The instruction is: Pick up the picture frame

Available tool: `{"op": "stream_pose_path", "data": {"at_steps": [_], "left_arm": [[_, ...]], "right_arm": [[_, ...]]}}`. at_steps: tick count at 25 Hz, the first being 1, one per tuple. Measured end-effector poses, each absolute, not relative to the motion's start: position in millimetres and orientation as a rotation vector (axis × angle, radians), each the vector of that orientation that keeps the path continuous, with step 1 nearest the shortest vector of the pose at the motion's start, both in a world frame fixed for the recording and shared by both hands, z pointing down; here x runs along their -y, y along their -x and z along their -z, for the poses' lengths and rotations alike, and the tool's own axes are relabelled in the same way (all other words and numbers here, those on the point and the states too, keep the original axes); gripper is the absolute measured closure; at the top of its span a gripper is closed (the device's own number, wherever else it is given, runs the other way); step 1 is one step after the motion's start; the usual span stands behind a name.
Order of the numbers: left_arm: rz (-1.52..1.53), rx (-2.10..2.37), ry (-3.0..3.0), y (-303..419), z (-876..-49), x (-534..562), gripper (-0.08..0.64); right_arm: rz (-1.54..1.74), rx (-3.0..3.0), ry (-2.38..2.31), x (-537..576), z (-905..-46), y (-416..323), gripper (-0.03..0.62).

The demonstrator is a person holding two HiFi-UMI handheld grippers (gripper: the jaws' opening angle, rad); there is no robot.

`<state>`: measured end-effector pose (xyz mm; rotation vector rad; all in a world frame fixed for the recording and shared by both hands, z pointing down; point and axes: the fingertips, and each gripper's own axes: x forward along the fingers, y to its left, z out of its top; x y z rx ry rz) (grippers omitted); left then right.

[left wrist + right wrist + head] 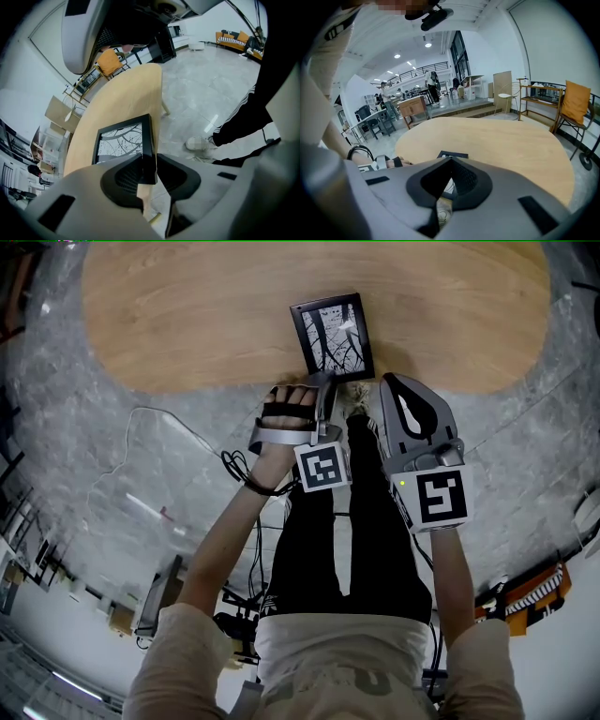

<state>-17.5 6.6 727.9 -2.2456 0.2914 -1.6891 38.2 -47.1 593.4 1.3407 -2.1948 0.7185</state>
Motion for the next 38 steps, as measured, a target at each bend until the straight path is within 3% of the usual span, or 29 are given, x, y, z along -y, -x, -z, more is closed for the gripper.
{"op": "stream_pose_path", "data": {"at_steps": [24,31,38], "left_arm": [[1.766,-0.404,2.441,9.0,-691.6,14.3,0.479],[1.672,-0.771,2.590,4.1,-615.8,84.3,0.479],[1.266,-1.210,2.726,3.3,-453.7,182.4,0.479]], "right_arm": [[-0.700,2.196,-1.385,88.2,-566.4,-62.0,0.588],[-0.638,2.249,-1.529,126.8,-495.8,-65.7,0.588],[-0.445,2.366,-1.749,191.9,-353.0,-68.7,0.588]]}}
